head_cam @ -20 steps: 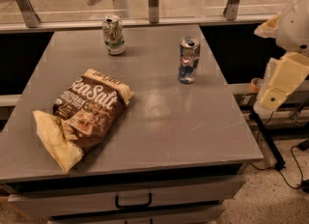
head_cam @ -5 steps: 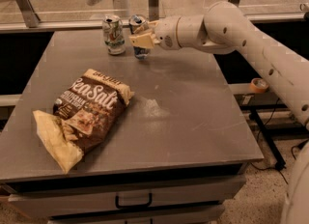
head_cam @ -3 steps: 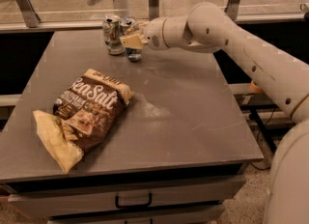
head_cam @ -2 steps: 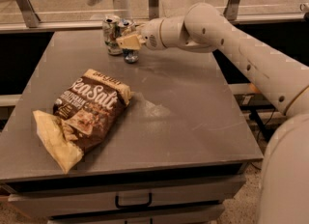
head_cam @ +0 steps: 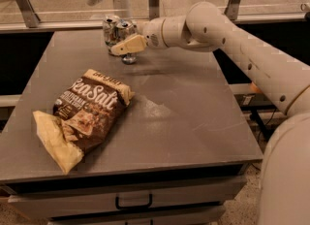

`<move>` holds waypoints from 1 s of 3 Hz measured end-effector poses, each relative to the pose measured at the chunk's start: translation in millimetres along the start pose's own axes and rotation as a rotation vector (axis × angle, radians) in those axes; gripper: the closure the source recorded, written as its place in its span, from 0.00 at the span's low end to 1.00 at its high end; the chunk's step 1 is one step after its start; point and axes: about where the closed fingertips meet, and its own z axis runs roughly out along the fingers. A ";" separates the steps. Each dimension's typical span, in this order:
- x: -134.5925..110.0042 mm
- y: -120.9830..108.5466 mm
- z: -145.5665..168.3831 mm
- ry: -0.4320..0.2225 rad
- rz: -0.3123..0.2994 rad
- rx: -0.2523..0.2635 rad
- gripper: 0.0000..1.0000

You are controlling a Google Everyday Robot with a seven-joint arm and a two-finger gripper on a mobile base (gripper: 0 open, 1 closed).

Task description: Move redbull can near 7up can

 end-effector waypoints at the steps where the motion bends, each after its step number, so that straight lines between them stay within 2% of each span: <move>1: -6.2 -13.1 -29.2 -0.003 -0.043 0.044 0.00; 2: -8.5 -34.0 -75.0 0.007 -0.074 0.104 0.00; 3: 1.9 -55.4 -127.6 0.061 -0.064 0.172 0.00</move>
Offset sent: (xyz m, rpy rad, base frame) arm -0.0054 -0.1446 0.0560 -0.0917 -0.1390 -0.1482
